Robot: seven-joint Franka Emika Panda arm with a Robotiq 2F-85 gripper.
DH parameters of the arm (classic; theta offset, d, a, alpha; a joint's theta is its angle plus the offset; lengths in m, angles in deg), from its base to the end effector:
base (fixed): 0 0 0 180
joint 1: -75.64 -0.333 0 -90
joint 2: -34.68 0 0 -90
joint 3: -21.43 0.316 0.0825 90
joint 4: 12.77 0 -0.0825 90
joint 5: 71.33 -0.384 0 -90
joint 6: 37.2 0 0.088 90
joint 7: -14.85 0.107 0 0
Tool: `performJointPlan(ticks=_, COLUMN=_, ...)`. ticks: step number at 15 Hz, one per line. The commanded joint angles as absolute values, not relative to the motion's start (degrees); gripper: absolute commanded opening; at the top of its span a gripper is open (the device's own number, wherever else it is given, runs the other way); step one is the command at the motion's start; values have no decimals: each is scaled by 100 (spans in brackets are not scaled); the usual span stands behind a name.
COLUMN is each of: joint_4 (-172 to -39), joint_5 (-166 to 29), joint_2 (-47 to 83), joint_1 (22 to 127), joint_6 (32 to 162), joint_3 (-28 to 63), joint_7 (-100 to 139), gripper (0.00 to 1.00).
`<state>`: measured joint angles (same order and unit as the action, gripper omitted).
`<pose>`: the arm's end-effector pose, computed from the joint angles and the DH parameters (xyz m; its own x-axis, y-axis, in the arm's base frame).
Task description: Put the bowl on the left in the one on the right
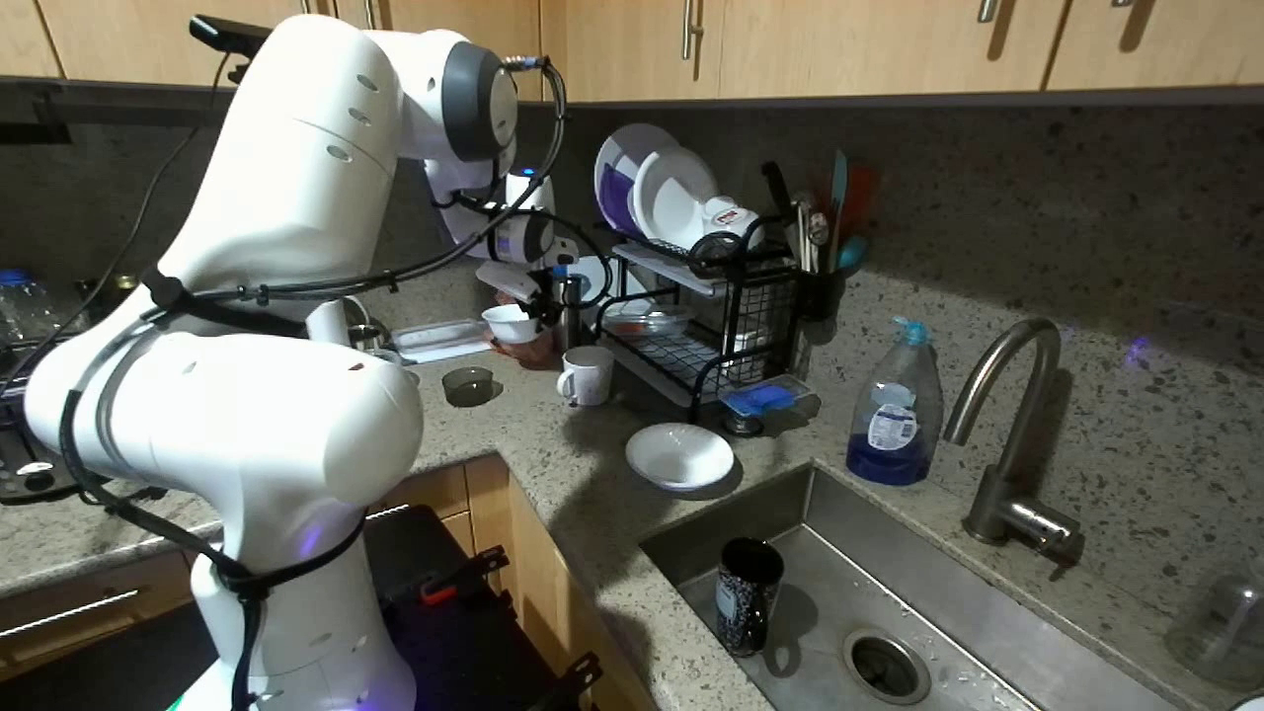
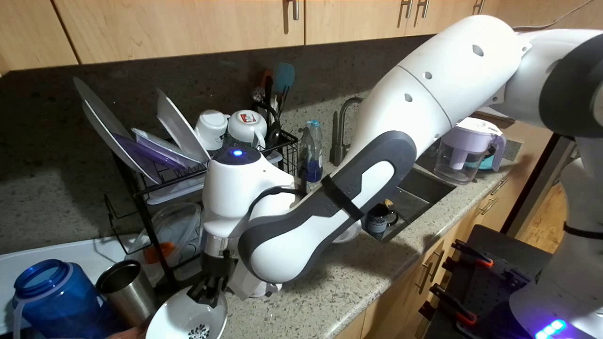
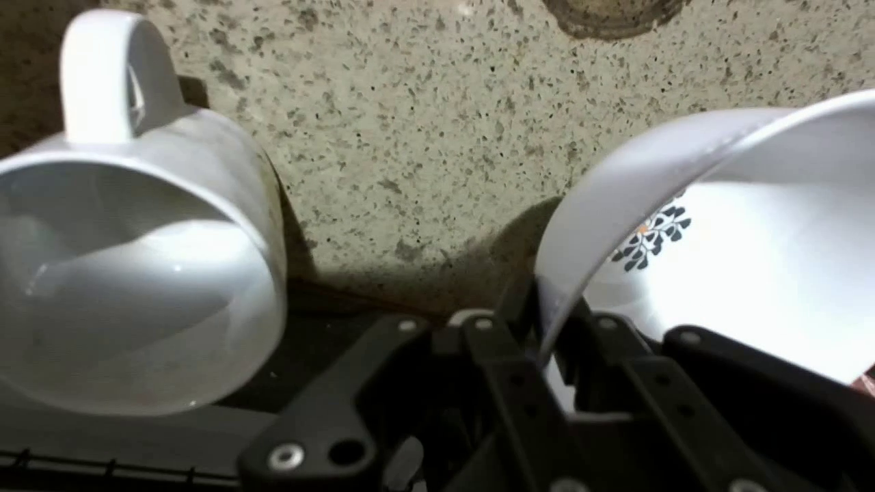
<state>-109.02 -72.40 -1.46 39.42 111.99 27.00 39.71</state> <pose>0.5340 0.4642 0.2663 0.9467 0.2225 0.2330 0.2680 -0.9452 -0.1862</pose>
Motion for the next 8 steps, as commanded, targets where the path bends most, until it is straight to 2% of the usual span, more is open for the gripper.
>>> performJointPlan(ticks=1, joint_4=-11618, joint_5=-7349, joint_2=525, joint_1=4243, joint_6=11463, joint_3=2956, joint_7=3781, gripper=6)
performJointPlan(ticks=8, joint_4=-12385, joint_5=-7485, joint_2=1206, joint_1=4776, joint_6=11886, joint_3=3229, joint_7=3791, gripper=5)
